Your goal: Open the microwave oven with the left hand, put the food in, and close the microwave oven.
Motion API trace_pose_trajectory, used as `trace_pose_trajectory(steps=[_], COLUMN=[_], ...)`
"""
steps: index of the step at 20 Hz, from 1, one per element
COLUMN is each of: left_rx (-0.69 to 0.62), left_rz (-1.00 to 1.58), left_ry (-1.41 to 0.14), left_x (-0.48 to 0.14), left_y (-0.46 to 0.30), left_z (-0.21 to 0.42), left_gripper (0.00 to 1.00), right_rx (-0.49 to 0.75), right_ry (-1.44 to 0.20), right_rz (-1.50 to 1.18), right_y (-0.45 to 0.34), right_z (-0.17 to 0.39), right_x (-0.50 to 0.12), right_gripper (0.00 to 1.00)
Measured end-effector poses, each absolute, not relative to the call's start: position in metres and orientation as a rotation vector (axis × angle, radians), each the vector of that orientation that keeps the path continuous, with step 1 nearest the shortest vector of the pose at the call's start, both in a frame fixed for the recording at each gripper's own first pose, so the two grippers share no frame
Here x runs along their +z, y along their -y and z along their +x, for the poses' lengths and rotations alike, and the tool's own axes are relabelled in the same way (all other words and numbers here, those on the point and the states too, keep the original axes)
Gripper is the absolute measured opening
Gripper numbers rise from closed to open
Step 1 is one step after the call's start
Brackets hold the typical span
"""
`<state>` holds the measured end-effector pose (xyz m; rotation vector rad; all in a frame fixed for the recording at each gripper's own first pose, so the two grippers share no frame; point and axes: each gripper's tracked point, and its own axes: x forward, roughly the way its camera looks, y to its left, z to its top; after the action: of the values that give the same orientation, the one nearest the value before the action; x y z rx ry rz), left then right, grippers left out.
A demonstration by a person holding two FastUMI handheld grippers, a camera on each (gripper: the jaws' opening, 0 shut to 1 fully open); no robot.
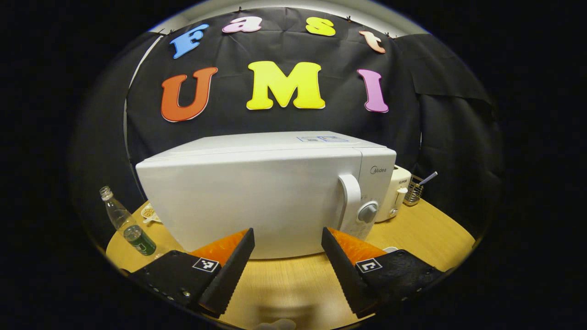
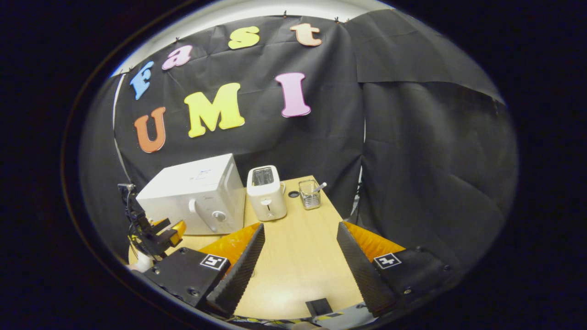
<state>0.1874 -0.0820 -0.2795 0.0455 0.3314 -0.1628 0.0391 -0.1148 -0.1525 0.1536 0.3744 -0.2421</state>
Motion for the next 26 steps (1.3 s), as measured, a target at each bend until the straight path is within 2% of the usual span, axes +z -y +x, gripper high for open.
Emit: trace_pose_trajectory(steps=[5,11,12,13,17,22,26], left_rx=[-0.137,-0.104,-0.094,-0.076,-0.005,0.019,0.072], left_rz=[0.031,0.048,0.059,0.059,0.067,-0.001,-0.017], left_ry=[-0.332,-0.245,-0.223,-0.206,-0.12,-0.025,0.014], left_x=[-0.259,-0.177,-0.16,-0.145,-0.08,-0.006,0.022], left_y=[0.054,0.013,0.003,-0.008,-0.046,-0.069,-0.092], left_z=[0.135,0.045,0.032,0.019,-0.025,-0.05,-0.049], left_gripper=[0.93,0.92,0.93,0.93,0.92,0.93,0.92], right_rx=[-0.224,-0.114,-0.089,-0.063,0.042,0.108,0.103], right_ry=[-0.378,-0.317,-0.3,-0.279,-0.201,-0.098,-0.025], right_rz=[0.132,0.075,0.07,0.07,0.094,0.104,0.062], right_y=[0.088,0.021,0.007,-0.008,-0.064,-0.103,-0.11], right_z=[0.017,0.009,0.009,0.011,0.02,0.02,0.017], right_x=[-0.157,-0.141,-0.137,-0.132,-0.104,-0.053,-0.014], right_gripper=[1.0,1.0,0.91,1.0,1.0,1.0,1.0])
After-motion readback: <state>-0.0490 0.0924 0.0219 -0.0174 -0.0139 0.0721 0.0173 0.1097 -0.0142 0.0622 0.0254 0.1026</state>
